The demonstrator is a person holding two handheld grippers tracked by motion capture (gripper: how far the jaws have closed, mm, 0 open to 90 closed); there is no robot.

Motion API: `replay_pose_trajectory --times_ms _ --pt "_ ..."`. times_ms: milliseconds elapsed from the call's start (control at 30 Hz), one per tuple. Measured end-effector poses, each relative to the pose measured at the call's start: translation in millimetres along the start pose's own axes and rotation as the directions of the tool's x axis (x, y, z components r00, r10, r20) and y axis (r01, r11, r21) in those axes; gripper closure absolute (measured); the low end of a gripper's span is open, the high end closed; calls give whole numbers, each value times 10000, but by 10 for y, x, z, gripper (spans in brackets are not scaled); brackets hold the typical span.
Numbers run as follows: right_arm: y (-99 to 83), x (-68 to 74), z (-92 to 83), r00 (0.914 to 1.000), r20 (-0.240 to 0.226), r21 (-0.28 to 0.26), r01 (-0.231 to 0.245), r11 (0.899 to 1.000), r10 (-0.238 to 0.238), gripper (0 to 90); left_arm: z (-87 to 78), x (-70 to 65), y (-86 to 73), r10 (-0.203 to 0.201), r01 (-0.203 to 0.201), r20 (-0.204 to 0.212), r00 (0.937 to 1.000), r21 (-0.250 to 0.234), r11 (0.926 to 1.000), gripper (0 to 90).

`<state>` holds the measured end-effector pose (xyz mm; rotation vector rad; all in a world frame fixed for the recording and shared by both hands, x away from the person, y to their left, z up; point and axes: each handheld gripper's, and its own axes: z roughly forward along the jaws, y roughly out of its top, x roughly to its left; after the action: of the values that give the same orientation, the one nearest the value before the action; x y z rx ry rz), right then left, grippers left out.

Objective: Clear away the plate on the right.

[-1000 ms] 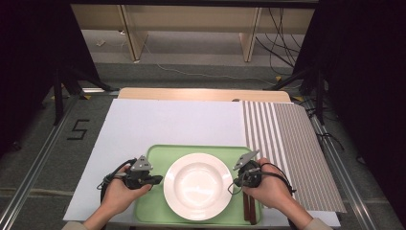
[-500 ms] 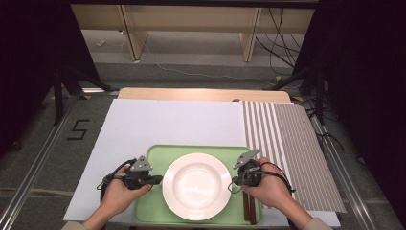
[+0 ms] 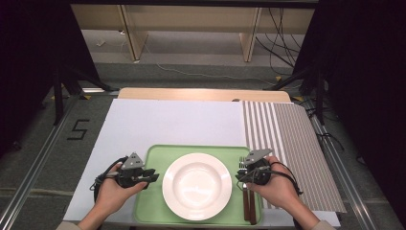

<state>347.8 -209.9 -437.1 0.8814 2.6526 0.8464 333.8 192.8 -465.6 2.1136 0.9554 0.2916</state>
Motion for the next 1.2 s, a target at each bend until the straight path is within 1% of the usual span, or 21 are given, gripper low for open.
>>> replay_pose_trajectory --times_ms 167,200,233,300,333,367,400,433,467,500,533,567,600,633,700,733,767,867,967,1067,1200 --pt "-55 -79 -60 9998 -89 -526 196 9984 -201 695 -43 34 1 -131 126 -136 9998 -374 9992 570" --pt "-68 -85 -56 9999 31 -787 146 9968 -144 681 -56 34 4 -171 158 -265 9995 -489 9987 554" --pt "-76 -96 -78 9999 -27 -731 106 9973 -108 667 -71 39 9 -215 201 -235 9995 -583 9981 536" --pt "-99 -108 -82 10000 47 -1029 70 9947 -65 639 -92 39 14 -285 260 -293 9992 -830 9962 503" --pt "-103 -118 -105 9999 -99 -924 11 9957 -20 632 -108 43 18 -214 187 -315 9993 -836 9963 488" --pt "-115 -120 -97 10000 -20 -1208 -1 9927 -1 625 -119 38 19 -171 127 -469 9988 -923 9956 468" --pt "-123 -120 -104 10000 -72 -1300 -70 9915 61 616 -122 31 20 -328 282 -418 9986 -1046 9941 448" --pt "-127 -120 -128 9997 -69 -1169 -220 9929 214 598 -137 33 25 -279 223 -491 9984 -1106 9936 429" --pt "-131 -124 -131 9997 -113 -1234 -248 9920 236 578 -162 52 25 -64 11 -534 9986 -972 9953 403" --pt "-135 -141 -132 9999 -154 -1338 -85 9910 65 561 -151 34 25 -446 377 -518 9977 -1278 9911 372" --pt "-141 -139 -126 9997 -186 -1579 -167 9873 139 545 -164 39 28 -399 319 -591 9975 -1308 9909 341" --pt "-148 -135 -134 9994 -197 -1583 -313 9869 285 527 -174 42 27 -406 325 -588 9974 -1339 9905 315" --pt "-152 -153 -140 9997 -239 -1630 -147 9865 110 511 -189 53 28 -276 185 -700 9972 -1279 9916 283" --pt "-157 -157 -147 9995 -276 -1619 -181 9866 138 496 -187 41 27 -542 439 -674 9963 -1466 9882 248" --pt "-174 -161 -154 9991 -302 -1774 -335 9836 286 478 -207 46 28 -570 445 -750 9955 -1591 9863 196" --pt "-186 -150 -158 9984 -195 -1885 -551 9805 524 467 -233 58 27 -434 310 -800 9959 -1497 9882 176" --pt "-192 -158 -174 9986 -214 -1800 -509 9823 478 458 -232 55 28 -567 424 -776 9954 -1745 9837 162" --pt "-212 -163 -195 9980 -238 -2001 -615 9778 579 412 -270 66 22 -644 468 -844 9944 -1960 9795 142" --pt "-236 -173 -208 9971 -131 -2162 -766 9733 756 358 -299 86 7 -737 526 -954 9927 -2076 9768 65" --pt "-261 -184 -220 9961 -225 -2326 -880 9686 851 319 -330 109 -7 -832 602 -948 9920 -2245 9726 2" --pt "-295 -189 -232 9954 -227 -2568 -955 9617 928 293 -361 127 -27 -971 691 -1110 9891 -2334 9699 0"
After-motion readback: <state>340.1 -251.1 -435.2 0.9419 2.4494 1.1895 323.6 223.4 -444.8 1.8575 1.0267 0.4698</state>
